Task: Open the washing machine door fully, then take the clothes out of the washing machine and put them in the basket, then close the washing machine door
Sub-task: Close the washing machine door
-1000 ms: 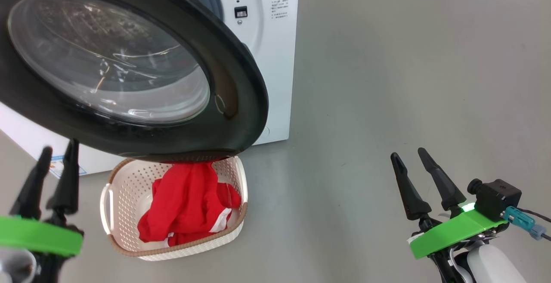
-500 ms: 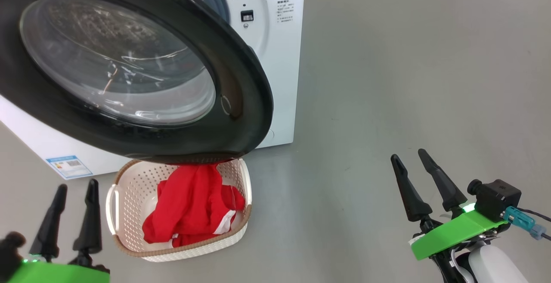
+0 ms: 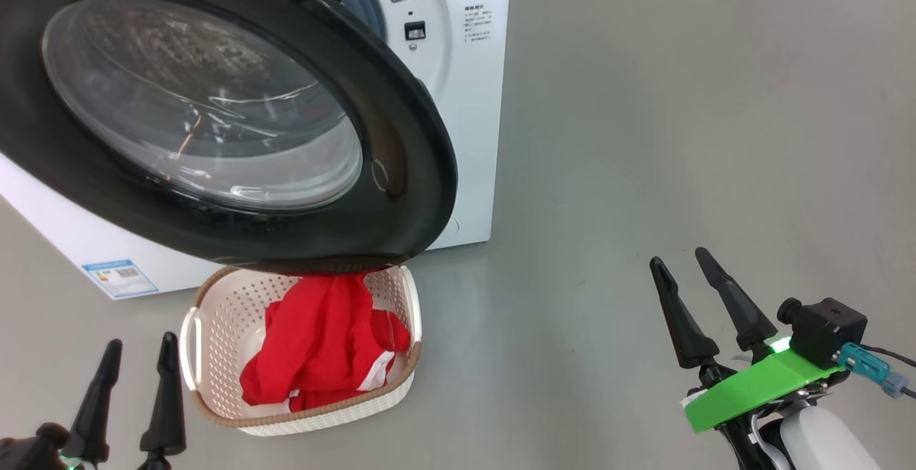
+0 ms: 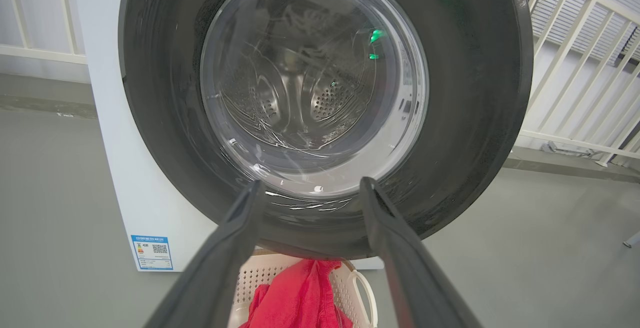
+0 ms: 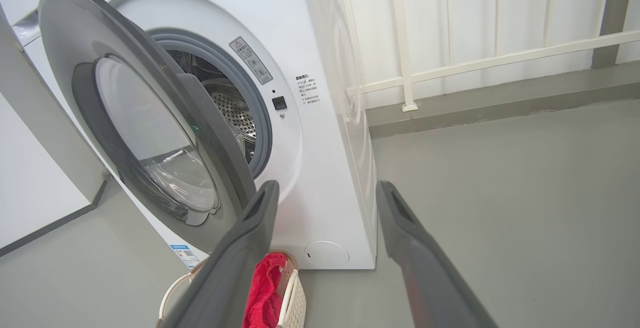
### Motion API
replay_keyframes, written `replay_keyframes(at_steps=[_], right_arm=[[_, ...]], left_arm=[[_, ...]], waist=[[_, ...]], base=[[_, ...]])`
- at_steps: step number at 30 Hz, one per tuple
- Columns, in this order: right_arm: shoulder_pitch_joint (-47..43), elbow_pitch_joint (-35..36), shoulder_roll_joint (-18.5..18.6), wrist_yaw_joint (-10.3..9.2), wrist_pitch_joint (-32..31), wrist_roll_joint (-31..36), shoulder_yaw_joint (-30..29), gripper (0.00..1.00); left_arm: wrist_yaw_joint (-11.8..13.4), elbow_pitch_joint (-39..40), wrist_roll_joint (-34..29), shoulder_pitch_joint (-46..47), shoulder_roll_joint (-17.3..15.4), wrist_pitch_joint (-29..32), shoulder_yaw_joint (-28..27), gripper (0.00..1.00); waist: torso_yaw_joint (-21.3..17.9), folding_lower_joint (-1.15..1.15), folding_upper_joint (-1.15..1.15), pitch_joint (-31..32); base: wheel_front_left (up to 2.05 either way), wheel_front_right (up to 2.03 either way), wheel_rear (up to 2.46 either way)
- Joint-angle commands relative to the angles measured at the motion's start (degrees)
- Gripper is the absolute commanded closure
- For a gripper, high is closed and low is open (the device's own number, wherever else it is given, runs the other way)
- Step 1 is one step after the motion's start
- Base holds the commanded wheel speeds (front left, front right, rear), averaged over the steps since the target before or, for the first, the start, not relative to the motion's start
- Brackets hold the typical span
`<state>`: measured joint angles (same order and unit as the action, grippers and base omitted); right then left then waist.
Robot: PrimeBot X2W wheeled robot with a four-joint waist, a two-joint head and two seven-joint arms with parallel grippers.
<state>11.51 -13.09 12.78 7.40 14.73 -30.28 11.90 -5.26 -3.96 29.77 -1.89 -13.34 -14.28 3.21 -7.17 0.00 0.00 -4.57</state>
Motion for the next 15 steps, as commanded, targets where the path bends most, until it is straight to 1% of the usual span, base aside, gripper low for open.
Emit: replay_keyframes(at_steps=[1,15], right_arm=[[-0.1,1.6,0.4,0.09,0.3,0.1,0.8,0.0],[0.2,1.7,0.5,0.09,0.3,0.2,0.5,0.0]], left_arm=[[0.2,1.8,-1.0,1.0,-0.7,-0.6,-2.2,0.0],[-0.5,2.0,-3.7,1.9,1.6,-0.7,-3.3,0.0]], waist=[[0.1,0.0,0.0,-0.2],[0.5,0.0,0.0,-0.7]], base=[[0.0,0.0,0.0],[0.0,0.0,0.0]])
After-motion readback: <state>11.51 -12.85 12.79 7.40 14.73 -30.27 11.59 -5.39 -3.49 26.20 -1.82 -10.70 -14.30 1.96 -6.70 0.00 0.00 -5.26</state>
